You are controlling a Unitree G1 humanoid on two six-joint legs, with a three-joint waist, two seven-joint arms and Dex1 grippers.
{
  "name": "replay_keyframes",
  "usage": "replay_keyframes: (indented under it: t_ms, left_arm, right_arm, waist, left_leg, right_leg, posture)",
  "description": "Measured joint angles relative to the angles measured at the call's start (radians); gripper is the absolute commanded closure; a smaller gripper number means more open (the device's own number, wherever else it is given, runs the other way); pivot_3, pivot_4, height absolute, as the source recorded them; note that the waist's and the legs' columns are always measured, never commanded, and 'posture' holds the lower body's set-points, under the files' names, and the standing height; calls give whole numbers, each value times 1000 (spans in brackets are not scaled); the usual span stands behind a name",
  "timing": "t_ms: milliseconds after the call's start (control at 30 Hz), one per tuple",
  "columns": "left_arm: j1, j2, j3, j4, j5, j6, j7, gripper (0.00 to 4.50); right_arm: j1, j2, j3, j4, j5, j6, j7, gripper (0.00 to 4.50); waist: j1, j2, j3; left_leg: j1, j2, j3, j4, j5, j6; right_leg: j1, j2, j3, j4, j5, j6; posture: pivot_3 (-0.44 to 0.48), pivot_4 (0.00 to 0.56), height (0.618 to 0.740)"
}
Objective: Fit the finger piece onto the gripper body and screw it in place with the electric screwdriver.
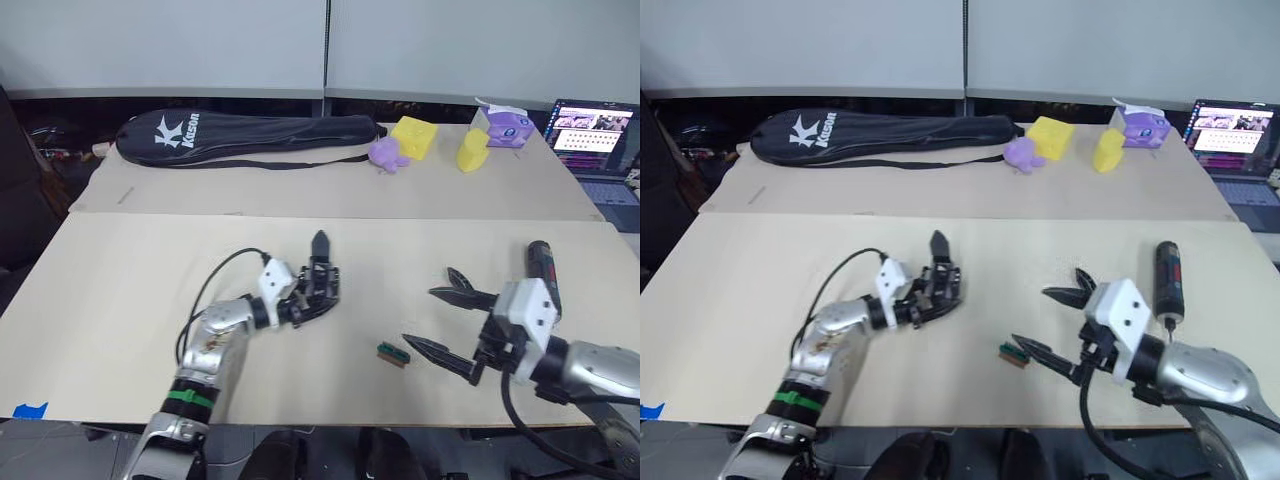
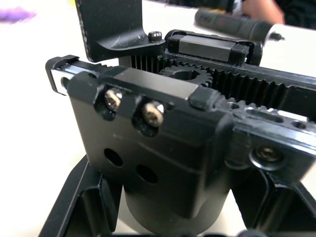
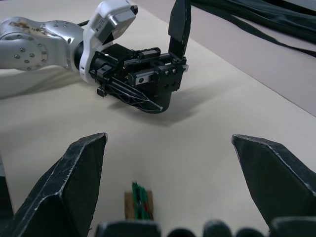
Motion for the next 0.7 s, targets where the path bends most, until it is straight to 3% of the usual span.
replay_keyframes:
  t_ms: [200,400,533,700]
  left_arm:
    - [-115,-105,-36,187,77,-71,86,2029]
    - [-114,-140,-43,256,89,-106,108,2029]
    - [-91,-117,-50,241,93,-135,91,162]
    - [-33,-13,-51,131,78,-88,22,75]
  right_arm:
    - [59,8,-43,-19,12,11,-41,0]
    - [62,22,-30,-20,-15,10,-77,0]
    - [53,16,-12,-20,-24,10,-77,0]
    - [36,-64,-58,-17,29,45,-40,0]
  waist:
    - [-1,0,0]
    - [-2,0,0]
    - [-2,0,0]
    - [-12,0,0]
  left_leg:
    - [1,0,1,0,-4,8]
    - [1,0,2,1,-5,9]
    - [2,0,2,1,-6,10]
    - [5,2,2,-1,-5,9]
  right_leg:
    - [0,2,1,0,0,0]
    - [0,1,2,-1,0,0]
    - [1,1,2,-1,0,0]
    - [2,2,3,0,0,0]
  posture:
    - [0,150,723]
    - [0,150,723]
    - [0,150,723]
    - [0,150,723]
